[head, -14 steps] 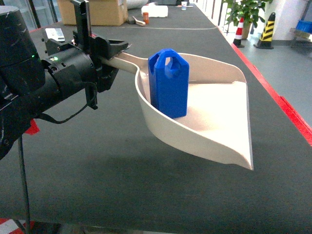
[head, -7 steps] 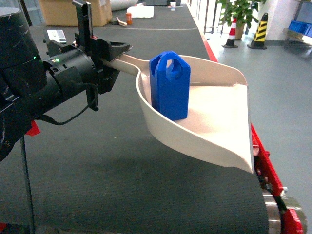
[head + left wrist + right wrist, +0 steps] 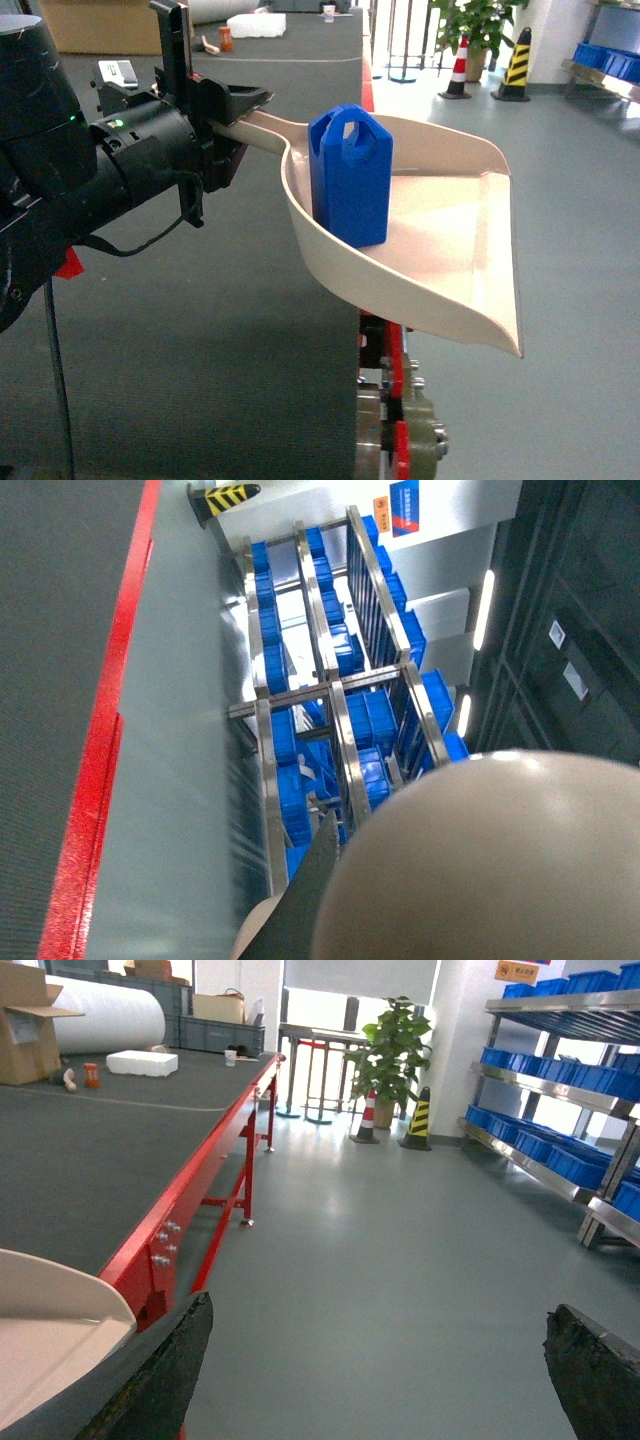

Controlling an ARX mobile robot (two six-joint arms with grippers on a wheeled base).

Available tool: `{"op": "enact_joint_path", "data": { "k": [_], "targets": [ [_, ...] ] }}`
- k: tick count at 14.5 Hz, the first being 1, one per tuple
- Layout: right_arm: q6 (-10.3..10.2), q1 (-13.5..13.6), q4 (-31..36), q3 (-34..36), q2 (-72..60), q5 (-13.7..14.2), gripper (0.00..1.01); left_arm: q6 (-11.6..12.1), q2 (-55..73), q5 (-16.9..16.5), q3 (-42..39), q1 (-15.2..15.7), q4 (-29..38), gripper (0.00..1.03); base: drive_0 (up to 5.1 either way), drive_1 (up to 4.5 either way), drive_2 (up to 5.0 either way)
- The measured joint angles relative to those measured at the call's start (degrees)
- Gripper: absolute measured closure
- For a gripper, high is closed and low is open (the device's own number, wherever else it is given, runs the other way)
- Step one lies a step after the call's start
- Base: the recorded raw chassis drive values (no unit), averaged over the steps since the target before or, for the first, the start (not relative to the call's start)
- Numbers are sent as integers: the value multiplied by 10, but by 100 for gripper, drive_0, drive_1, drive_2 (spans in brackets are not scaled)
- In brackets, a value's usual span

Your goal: Place part in tray to right shelf

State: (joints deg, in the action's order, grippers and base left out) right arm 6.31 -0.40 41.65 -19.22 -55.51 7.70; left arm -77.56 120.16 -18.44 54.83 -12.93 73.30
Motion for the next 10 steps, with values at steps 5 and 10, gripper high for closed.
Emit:
{"op": "enact_joint_path", "data": {
  "k": [5, 10],
  "targets": [
    [0, 0, -1, 0, 0, 0, 3, 0, 0, 0, 0, 0, 0, 90, 496, -245, -245],
    [0, 0, 0, 0, 0, 0, 3, 0, 0, 1, 0, 0, 0, 90, 511, -227, -227]
  ]
}}
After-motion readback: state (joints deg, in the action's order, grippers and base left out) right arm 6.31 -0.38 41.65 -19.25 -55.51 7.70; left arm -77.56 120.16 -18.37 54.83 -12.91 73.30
